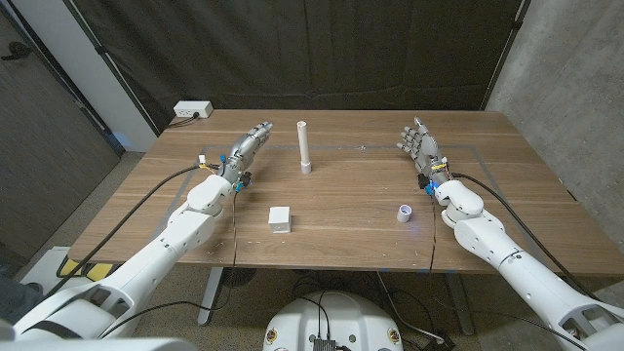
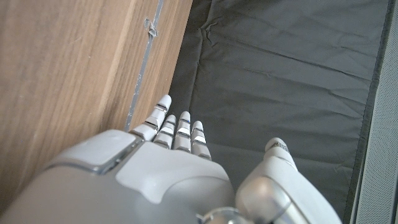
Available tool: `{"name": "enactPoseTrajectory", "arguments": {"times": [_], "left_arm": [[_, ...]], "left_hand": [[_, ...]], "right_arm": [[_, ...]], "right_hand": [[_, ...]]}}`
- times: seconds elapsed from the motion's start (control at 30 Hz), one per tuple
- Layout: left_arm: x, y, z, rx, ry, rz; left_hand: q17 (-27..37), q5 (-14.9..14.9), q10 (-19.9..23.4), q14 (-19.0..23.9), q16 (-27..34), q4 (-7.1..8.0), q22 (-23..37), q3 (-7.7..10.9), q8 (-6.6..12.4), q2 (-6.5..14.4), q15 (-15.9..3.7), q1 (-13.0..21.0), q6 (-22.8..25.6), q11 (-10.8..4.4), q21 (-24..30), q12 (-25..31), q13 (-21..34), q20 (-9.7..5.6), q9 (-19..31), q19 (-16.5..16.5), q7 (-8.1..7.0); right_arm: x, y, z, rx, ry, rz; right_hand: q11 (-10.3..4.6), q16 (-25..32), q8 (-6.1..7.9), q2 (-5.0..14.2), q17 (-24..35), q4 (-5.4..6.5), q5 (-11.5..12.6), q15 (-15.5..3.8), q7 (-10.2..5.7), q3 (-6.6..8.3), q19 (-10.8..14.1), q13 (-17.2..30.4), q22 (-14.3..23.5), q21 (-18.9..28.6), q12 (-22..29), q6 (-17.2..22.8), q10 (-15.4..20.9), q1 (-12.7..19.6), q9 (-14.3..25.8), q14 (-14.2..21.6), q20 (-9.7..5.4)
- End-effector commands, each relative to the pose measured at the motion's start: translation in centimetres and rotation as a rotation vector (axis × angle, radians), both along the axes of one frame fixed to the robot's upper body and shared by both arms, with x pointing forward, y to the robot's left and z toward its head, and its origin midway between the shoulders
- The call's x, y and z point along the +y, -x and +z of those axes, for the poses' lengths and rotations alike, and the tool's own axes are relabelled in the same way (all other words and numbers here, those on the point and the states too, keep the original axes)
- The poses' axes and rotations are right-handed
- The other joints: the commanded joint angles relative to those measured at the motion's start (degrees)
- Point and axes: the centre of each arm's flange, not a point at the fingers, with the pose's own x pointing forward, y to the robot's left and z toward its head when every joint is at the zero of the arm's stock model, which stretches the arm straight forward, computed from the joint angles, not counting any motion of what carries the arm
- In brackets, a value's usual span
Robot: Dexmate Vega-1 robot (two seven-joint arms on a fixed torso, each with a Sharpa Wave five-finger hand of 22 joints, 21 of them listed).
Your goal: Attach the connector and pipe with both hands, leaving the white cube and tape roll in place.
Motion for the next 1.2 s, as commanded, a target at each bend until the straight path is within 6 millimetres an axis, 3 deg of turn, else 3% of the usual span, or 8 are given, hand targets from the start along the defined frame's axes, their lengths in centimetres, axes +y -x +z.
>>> {"name": "enactPoseTrajectory", "arguments": {"times": [0.03, 0.23, 0.33, 0.43, 0.5, 0.6, 0.97, 1.2], "left_arm": [[0.0, 2.0, 0.1, -0.118, -0.097, 0.097], [0.2, 2.5, -0.1, -0.153, -0.12, 0.131], [0.1, 2.4, -0.1, -0.155, -0.141, 0.132], [-0.2, 2.4, 0.2, -0.159, -0.187, 0.14], [-0.6, 2.5, 0.5, -0.169, -0.229, 0.143], [-1.2, 2.8, 0.7, -0.193, -0.278, 0.176], [-2.7, 2.7, 1.0, -0.207, -0.334, 0.189], [-4.3, 1.3, 1.1, -0.195, -0.359, 0.19]], "left_hand": [[0.1, -0.1, 2.5, 1.5, 0.0, -1.21, 0.3, 0.24, 0.71, -0.5, -0.63, 2.5, 2.3, -0.71, 0.3, 0.6, 0.2, -1.15, 0.2, 1.2, -0.4], [0.1, -0.1, 5.4, 2.8, -0.1, -2.67, 0.4, 0.68, 1.53, -0.3, -1.66, 5.8, 6.0, -3.07, 0.3, 1.0, 0.3, -1.13, 0.2, 1.7, -2.49], [0.0, -0.2, 6.4, 3.5, -0.1, -3.07, 0.4, 0.78, 1.72, -0.3, -2.28, 6.9, 7.1, -3.45, 0.6, 1.1, 0.3, -1.19, 0.3, 2.6, -2.78], [0.4, -0.4, 8.4, 8.1, 1.2, -3.02, 0.6, 0.7, 1.66, 0.0, -2.83, 8.0, 8.7, -4.3, 2.1, 1.1, 0.4, -1.53, 0.3, 7.1, -3.06], [0.9, -0.8, 11.0, 11.8, 2.2, -2.71, 0.8, 0.61, 2.15, 0.5, -2.95, 8.5, 11.5, -4.26, 3.2, 1.6, 0.6, -1.27, 0.3, 10.2, -2.8], [1.0, -0.8, 11.4, 12.4, 2.3, -2.75, 0.9, 0.68, 2.19, 0.6, -3.08, 8.8, 12.0, -4.28, 3.7, 1.5, 0.6, -1.27, 0.3, 11.4, -3.08], [0.9, -1.0, 11.3, 12.0, 1.8, -3.07, 1.0, 0.86, 1.92, 0.7, -2.84, 9.8, 12.0, -4.31, 3.9, 1.2, 0.6, -0.94, 0.3, 12.1, -2.97], [0.8, -1.1, 12.3, 13.2, 2.0, -3.31, 1.0, 1.09, 2.02, 0.9, -2.83, 10.8, 12.9, -4.33, 4.2, 1.2, 0.6, -0.61, 0.3, 13.0, -2.77]], "right_arm": [[0.5, 0.7, 0.5, -0.023, 0.026, -0.003], [1.0, 1.0, 1.0, -0.029, 0.051, -0.008], [1.2, 1.1, 1.1, -0.028, 0.059, -0.013], [1.2, 1.3, 1.2, -0.027, 0.057, -0.02], [1.2, 1.4, 1.2, -0.034, 0.056, -0.03], [1.0, 1.5, 1.2, -0.038, 0.052, -0.03], [0.6, 1.6, 1.1, -0.033, 0.05, -0.015], [0.3, 1.9, 0.7, -0.023, 0.048, -0.024]], "right_hand": [[0.13, 0.3, 0.33, 0.14, 0.1, -0.02, 0.4, 0.27, -0.09, -0.16, 0.9, 0.1, 0.1, -0.4, 0.3, 0.5, 0.6, 0.3, 0.2, 0.4, -1.7], [0.11, 0.3, 0.34, 0.18, 0.1, -0.02, 0.4, 0.25, -0.17, -0.23, 1.0, 0.1, 0.1, -0.6, 0.3, 0.7, 0.7, 0.3, 0.2, 0.7, -1.67], [0.01, 0.3, 0.38, 0.25, 0.1, -0.06, 0.4, 0.23, -0.24, -0.22, 1.0, 0.1, 0.1, -0.7, 0.3, 0.8, 0.8, 0.4, 0.2, 0.7, -1.6], [-0.26, 0.7, 0.46, 0.34, 0.2, 0.03, 0.4, 0.27, -0.35, -0.35, 1.7, 0.1, 0.1, -0.7, 0.4, 1.2, 1.1, 0.2, 0.2, 1.7, -1.76], [-0.2, 0.6, 0.5, 0.41, 0.2, 0.07, 0.4, 0.16, -0.3, -0.37, 1.9, 0.1, 0.1, -0.8, 0.4, 1.4, 1.2, 0.1, 0.2, 1.8, -2.0], [-0.31, 0.7, 0.51, 0.47, 0.2, 0.08, 0.4, 0.06, -0.32, -0.38, 2.3, 0.1, 0.1, -0.8, 0.4, 1.5, 1.2, 0.1, 0.2, 2.1, -2.19], [-0.37, 0.6, 0.49, 0.51, 0.2, -0.03, 0.4, 0.03, -0.3, -0.4, 2.8, 0.1, 0.2, -1.0, 0.4, 1.7, 1.3, 0.2, 0.2, 2.3, -2.12], [-0.39, 0.7, 0.49, 0.52, 0.2, -0.16, 0.4, -0.15, -0.39, -0.39, 3.1, 0.1, 0.2, -1.1, 0.4, 1.9, 1.6, 0.4, 0.2, 2.7, -1.99]]}}
